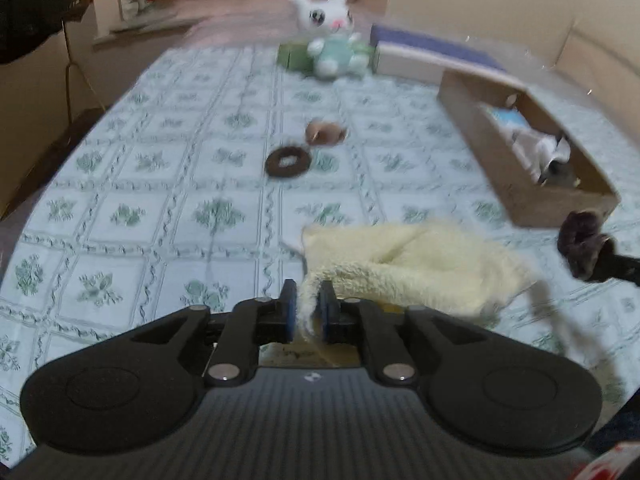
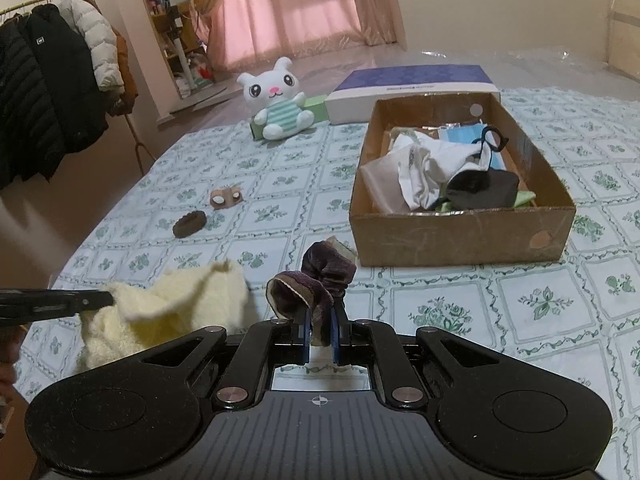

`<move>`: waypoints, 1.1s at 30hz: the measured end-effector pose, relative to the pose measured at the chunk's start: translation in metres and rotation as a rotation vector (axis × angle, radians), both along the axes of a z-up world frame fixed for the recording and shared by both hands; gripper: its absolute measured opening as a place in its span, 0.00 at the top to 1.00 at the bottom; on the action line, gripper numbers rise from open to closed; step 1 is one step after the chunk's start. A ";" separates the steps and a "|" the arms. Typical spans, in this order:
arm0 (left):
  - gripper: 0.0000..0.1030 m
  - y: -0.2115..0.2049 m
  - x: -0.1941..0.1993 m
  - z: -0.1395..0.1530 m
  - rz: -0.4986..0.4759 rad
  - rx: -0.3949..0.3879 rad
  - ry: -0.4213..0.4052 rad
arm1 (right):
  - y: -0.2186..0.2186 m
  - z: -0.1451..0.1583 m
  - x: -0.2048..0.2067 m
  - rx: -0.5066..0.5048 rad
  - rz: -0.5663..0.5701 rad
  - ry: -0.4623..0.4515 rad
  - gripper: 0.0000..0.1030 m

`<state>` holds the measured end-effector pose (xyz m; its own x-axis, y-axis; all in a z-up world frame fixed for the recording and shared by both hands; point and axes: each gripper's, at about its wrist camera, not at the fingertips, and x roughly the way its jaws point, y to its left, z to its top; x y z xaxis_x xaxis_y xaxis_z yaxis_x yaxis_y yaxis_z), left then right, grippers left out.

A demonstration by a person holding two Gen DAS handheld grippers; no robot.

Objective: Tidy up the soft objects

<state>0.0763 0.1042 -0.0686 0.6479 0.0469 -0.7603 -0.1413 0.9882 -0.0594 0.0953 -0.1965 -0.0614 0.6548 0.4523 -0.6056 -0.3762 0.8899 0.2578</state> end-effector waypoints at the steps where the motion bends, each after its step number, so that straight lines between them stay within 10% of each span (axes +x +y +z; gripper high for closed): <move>1: 0.86 0.000 0.002 -0.005 -0.010 -0.023 0.016 | 0.001 -0.001 0.000 -0.001 0.001 0.005 0.90; 5: 0.64 -0.004 0.006 -0.022 -0.032 -0.141 0.042 | 0.001 -0.008 0.002 -0.005 -0.001 0.031 0.90; 14: 0.46 -0.002 0.022 -0.033 -0.015 -0.115 0.036 | -0.005 -0.018 0.006 -0.005 -0.026 0.066 0.90; 18: 0.62 -0.007 0.028 -0.038 -0.029 -0.128 0.030 | -0.006 -0.021 0.007 -0.006 -0.033 0.079 0.90; 20: 0.89 -0.009 0.029 -0.035 -0.051 -0.161 0.030 | -0.007 -0.021 0.008 -0.007 -0.036 0.079 0.90; 28: 0.90 -0.066 0.017 0.003 -0.197 0.113 -0.079 | -0.014 -0.020 0.010 -0.003 -0.056 0.077 0.90; 33: 0.86 -0.101 0.019 0.000 -0.316 0.071 -0.077 | -0.017 -0.019 0.010 0.003 -0.065 0.078 0.90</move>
